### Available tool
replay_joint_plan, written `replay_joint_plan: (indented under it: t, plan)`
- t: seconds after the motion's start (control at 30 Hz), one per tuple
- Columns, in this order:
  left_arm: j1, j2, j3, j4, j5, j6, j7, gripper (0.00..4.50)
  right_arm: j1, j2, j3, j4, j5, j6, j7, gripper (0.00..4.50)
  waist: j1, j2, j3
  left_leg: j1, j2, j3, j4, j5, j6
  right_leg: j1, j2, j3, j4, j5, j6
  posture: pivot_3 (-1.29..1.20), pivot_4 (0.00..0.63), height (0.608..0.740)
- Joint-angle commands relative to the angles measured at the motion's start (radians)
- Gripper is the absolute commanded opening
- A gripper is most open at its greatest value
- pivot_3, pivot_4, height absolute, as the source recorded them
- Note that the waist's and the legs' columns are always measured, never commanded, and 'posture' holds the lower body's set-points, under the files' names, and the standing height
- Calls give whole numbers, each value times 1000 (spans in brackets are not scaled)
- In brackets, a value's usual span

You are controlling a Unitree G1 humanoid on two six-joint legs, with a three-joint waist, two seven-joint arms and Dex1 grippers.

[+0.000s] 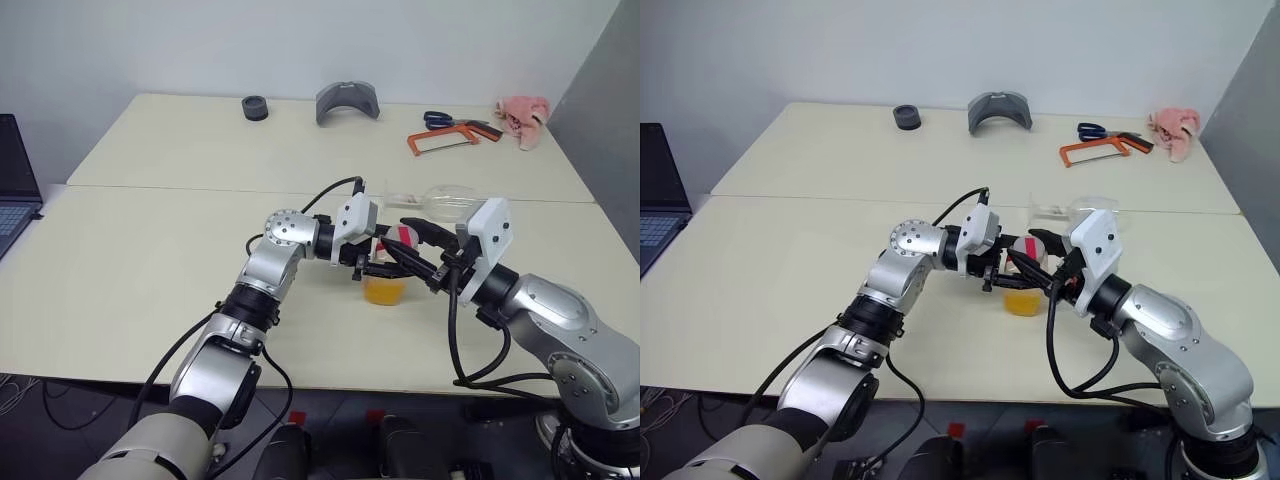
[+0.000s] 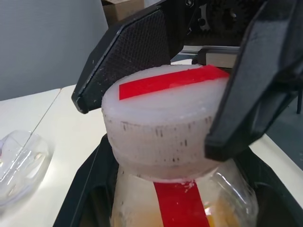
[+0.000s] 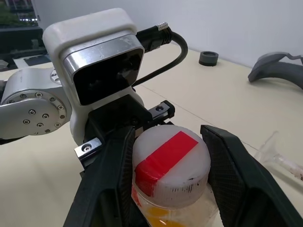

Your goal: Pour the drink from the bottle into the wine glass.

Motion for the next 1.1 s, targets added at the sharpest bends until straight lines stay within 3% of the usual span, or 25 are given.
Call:
replay_joint_plan:
  t: [0.03, 0.23, 0.37, 0.4, 0.43, 0.53, 0.63, 0.73, 0.83, 1.0, 1.1]
  plan:
    - [-10, -1, 15, -31, -14, -8, -1, 2166, -68, -116, 26, 70, -19, -108, 242, 1862, 0, 0, 0, 0, 0, 0, 0, 0, 0, 0, 0, 0, 0, 0, 0, 0, 150, 740]
    - [-2, -1, 2, -35, -10, -34, -14, 2166, -264, -305, 113, 344, -83, -313, 687, 1862, -2, 0, 0, 0, 0, 4, 1, 0, 1, 1, 1, 0, 0, 0, 0, 0, 150, 740]
    - [6, -8, 0, -40, -7, -40, 3, 2166, -300, -311, 125, 387, -79, -295, 729, 1862, -1, 0, 0, 0, 1, 4, 1, 0, 0, 1, 1, -1, 0, 0, 0, 0, 150, 740]
    - [11, -10, 2, -45, -6, -38, 13, 2166, -289, -302, 106, 381, -78, -284, 699, 1862, -1, 0, 0, 0, 1, 3, 1, 0, 0, 0, 0, -1, 0, 0, 0, 0, 150, 740]
    - [14, -11, 2, -49, -5, -37, 19, 2166, -281, -296, 92, 377, -78, -279, 678, 2614, 0, 0, 0, 0, 1, 2, 1, 0, 0, 0, 0, 0, 0, 0, 0, 0, 150, 740]
    - [22, -11, 2, -51, 4, -34, 47, 2166, -231, -268, -1, 328, -55, -255, 572, 3604, 3, 0, 0, -1, 1, 0, 3, 0, 0, 0, 0, -1, 0, 0, 0, 0, 150, 740]
    - [20, -19, 5, -38, 12, -38, 90, 2166, -101, -237, -161, 139, 51, -119, 396, 4492, 9, 0, 0, -2, 1, -1, 5, 0, 0, 0, -1, -1, 1, 0, 0, 0, 150, 740]
    - [15, -24, 9, -32, 10, -39, 113, 2166, -1, -164, -222, -46, 151, -12, 206, 4500, 10, 0, 0, -3, 0, -1, 7, 0, 0, 1, -1, -1, 2, 0, 0, 0, 150, 740]
    - [4, -35, 15, -12, 12, -46, 132, 2166, 78, -34, -176, -180, 142, 40, -14, 4500, 6, 0, 0, -2, 1, -2, 7, 0, 1, 1, -1, -1, 4, 0, 0, 0, 150, 740]
    - [-7, -48, 14, 11, 15, -54, 140, 2166, 106, 109, -11, -174, -73, -12, -219, 4500, 5, 1, 0, 0, 0, 0, 10, 0, 1, 0, 0, 1, 10, 0, 0, 0, 150, 740]
    - [-11, -52, 15, 17, 15, -55, 140, 2166, 96, 151, 44, -149, -159, -49, -261, 4500, 5, 1, 0, 0, 0, 0, 10, 0, 1, 0, 1, 1, 11, 0, 0, 0, 150, 740]
